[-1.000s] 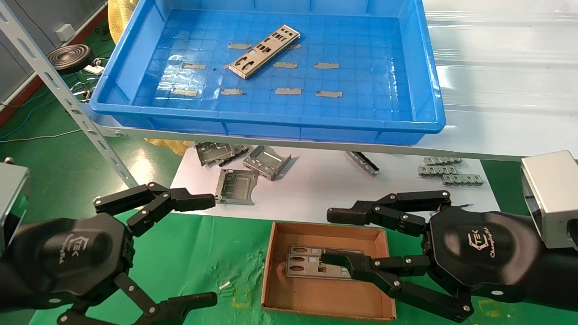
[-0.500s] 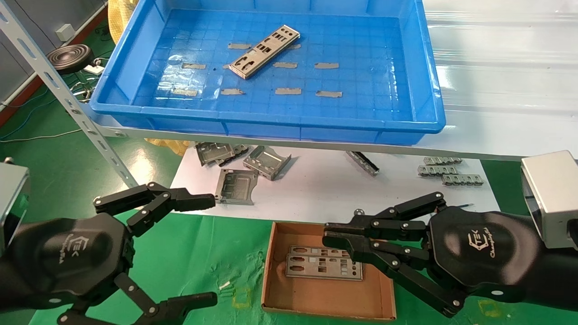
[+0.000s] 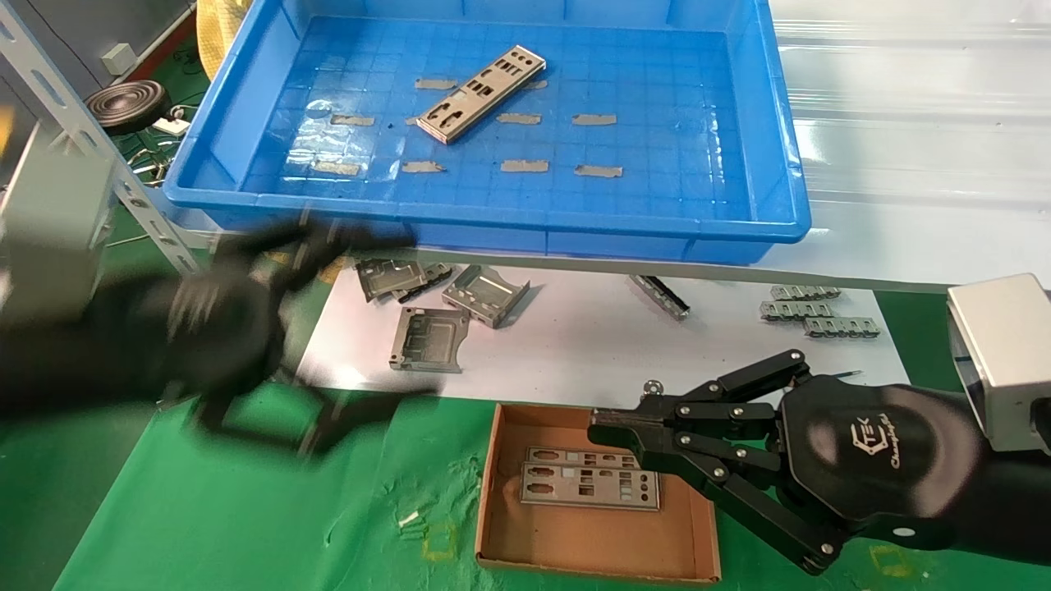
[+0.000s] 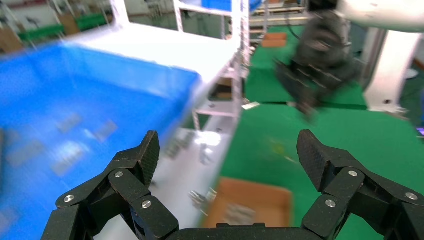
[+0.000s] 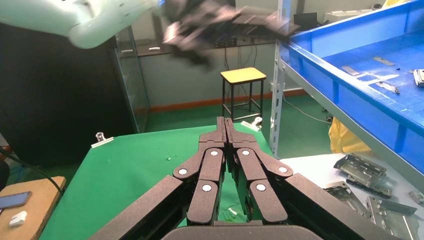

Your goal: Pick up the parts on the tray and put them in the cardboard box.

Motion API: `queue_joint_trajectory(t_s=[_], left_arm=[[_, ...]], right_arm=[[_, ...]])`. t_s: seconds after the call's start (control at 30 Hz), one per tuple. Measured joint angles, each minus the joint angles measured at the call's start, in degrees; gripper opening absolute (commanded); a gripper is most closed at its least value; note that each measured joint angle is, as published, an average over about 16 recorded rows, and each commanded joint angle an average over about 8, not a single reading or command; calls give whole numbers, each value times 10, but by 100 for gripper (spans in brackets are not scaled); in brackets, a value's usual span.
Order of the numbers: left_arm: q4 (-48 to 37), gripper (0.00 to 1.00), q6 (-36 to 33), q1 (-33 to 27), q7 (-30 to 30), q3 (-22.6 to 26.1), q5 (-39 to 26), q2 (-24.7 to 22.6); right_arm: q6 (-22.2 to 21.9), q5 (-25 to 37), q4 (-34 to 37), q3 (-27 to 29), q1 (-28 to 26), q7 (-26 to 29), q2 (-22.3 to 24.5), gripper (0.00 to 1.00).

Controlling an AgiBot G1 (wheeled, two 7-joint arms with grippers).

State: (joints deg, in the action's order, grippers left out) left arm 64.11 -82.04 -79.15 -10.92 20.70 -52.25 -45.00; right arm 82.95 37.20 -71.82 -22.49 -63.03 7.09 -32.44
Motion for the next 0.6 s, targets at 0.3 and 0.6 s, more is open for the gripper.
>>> queue_joint_trajectory(t_s=[0.3,0.6], left_arm=[[-221,100,50,-190,39,66,-129,-141],[-434,100,131,-300,97,103,-209,-247]], right_arm=[[0,0,0,0,0,0,0,0],[0,0,0,0,0,0,0,0]])
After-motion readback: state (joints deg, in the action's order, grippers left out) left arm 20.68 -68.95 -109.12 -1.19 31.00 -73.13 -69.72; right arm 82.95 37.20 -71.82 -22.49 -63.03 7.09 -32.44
